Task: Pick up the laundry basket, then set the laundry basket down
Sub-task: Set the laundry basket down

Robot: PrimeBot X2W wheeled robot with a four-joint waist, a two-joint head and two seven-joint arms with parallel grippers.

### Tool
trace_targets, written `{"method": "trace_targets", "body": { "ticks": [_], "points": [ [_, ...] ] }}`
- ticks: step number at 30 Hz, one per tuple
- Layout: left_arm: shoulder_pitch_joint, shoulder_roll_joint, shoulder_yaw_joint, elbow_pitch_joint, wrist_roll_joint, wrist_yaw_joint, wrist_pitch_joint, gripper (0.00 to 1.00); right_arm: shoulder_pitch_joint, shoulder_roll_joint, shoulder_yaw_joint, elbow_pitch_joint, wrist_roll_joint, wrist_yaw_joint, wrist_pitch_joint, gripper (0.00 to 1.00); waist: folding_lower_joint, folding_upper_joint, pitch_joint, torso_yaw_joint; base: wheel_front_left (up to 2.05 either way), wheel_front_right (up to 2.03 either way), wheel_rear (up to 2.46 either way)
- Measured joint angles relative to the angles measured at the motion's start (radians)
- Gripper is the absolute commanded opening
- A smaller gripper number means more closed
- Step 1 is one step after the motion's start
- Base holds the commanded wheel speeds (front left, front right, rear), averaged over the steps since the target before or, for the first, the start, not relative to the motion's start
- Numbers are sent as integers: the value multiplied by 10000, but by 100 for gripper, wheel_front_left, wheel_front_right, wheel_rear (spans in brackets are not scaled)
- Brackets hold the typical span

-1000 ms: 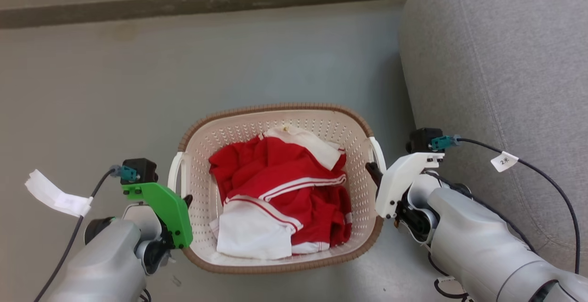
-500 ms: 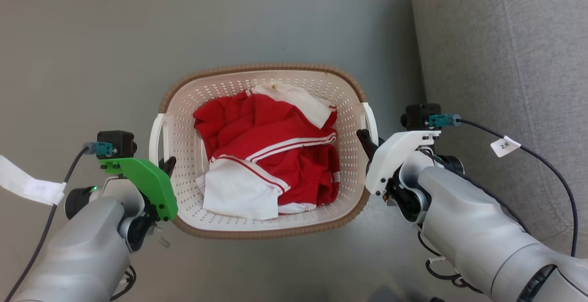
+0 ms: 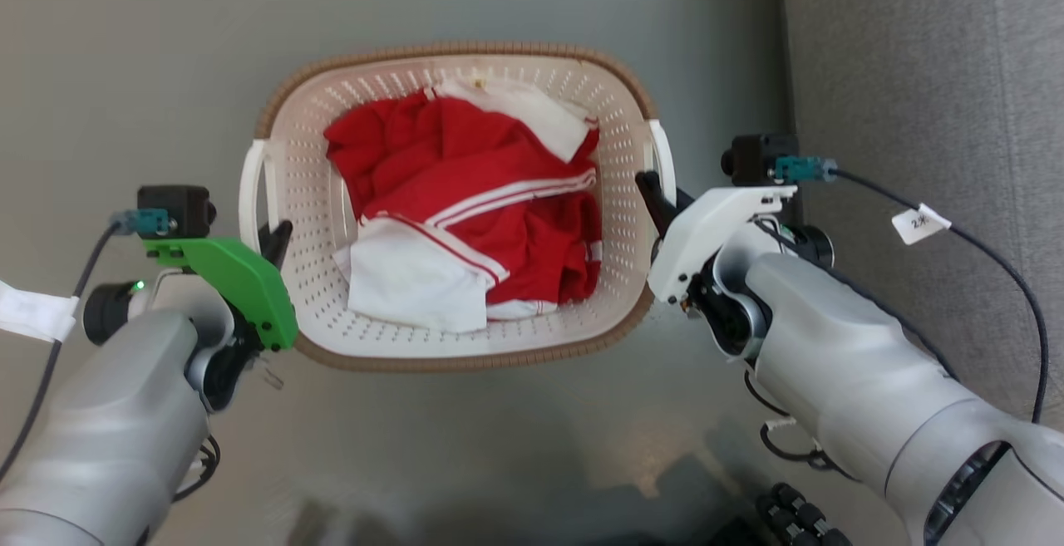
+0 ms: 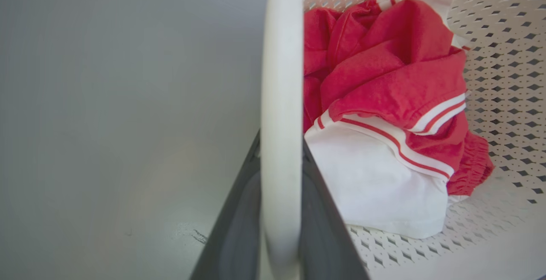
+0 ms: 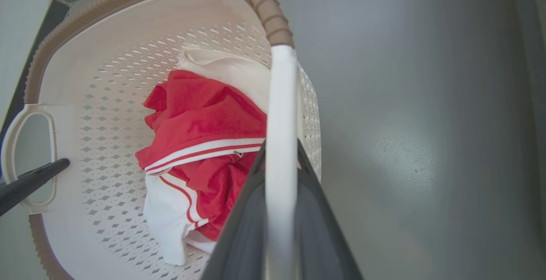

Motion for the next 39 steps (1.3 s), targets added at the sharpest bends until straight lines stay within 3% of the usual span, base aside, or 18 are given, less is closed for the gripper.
{"method": "trace_targets", "body": {
  "ticks": [19, 35, 36, 37, 38, 39],
  "points": [
    [-936, 360, 150, -244, 33, -2, -669, 0, -1015, -4, 27, -190, -2, -27, -309, 0, 0, 0, 2000, 86, 0, 0, 0],
    [-1090, 481, -102, -268, 33, -19, -940, 0, -1154, -10, 42, -253, 15, -109, -399, 0, -1, 0, 2570, 16, 0, 0, 0],
    [-1091, 495, -107, -267, 33, -27, -941, 17, -1155, -10, 38, -249, 15, -184, -407, 0, -1, 0, 2581, 14, 0, 0, 0],
    [-1098, 500, -111, -261, 33, -29, -976, 57, -1156, -8, 36, -244, 15, -201, -405, 0, -1, 0, 2591, 11, 0, 0, 0],
    [-1118, 495, -132, -251, 31, -31, -978, 100, -1156, -4, 38, -228, 17, -201, -405, 7, -1, 0, 2600, 9, 0, 0, 0],
    [-1118, 483, -153, -236, 29, -31, -976, 100, -1156, -2, 35, -217, 17, -217, -405, 84, -1, 0, 2605, 8, 0, 0, 0]
  ]
}}
